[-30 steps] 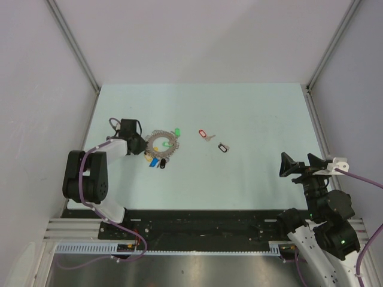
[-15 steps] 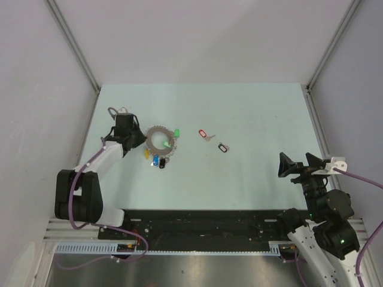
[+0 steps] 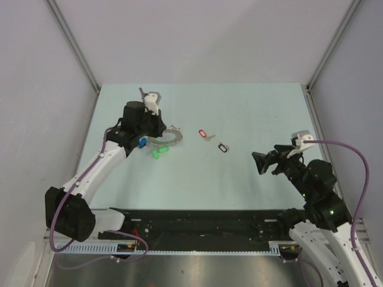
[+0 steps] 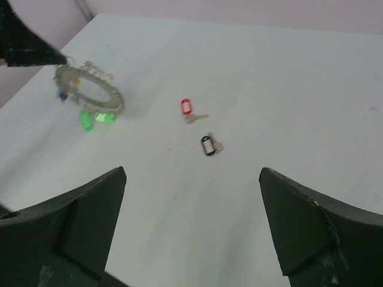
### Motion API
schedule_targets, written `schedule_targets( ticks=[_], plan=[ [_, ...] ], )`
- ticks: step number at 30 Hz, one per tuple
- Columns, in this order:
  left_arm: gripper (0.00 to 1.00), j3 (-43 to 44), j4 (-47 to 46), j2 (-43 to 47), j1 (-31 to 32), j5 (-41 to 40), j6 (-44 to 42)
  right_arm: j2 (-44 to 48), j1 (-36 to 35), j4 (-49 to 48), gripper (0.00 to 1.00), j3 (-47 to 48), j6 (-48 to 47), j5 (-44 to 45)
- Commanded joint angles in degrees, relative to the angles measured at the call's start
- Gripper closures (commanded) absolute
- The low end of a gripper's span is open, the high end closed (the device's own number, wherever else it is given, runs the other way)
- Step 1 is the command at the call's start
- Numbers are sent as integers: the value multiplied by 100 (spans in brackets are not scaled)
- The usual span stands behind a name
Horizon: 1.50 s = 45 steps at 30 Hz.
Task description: Put the keys on the keyring
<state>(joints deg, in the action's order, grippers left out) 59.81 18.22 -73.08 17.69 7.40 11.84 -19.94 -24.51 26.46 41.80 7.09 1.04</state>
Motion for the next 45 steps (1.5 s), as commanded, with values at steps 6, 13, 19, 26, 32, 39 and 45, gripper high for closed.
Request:
schedule_targets(
  ticks=[6,13,19,26,32,39,45],
  plan=[
    [100,-4,261,-66,1340,649,-1403,-1747,-141,-746,0,83,513,-2151],
    [100,-180,147,-189,2000,824,-1500,-2635,-721,-2213,3,-532,478,-2388],
    [100,-364,-116,74,2282,1263,-1623,-3383,-757,-3997,15,-1059,276,-3346],
    [100,-479,-284,189,2326,1703,-1676,-4051,-757,-5430,37,-1306,-313,-3970],
    [100,-470,-362,215,2353,1967,-1615,-4579,-704,-6124,46,-1306,-323,-4410],
    [100,-488,-433,303,2362,2187,-1570,-5106,-704,-6548,52,-1192,-287,-4727],
    [100,-497,-442,321,2370,2204,-1561,-5502,-739,-6697,54,-964,-244,-5087]
  ],
)
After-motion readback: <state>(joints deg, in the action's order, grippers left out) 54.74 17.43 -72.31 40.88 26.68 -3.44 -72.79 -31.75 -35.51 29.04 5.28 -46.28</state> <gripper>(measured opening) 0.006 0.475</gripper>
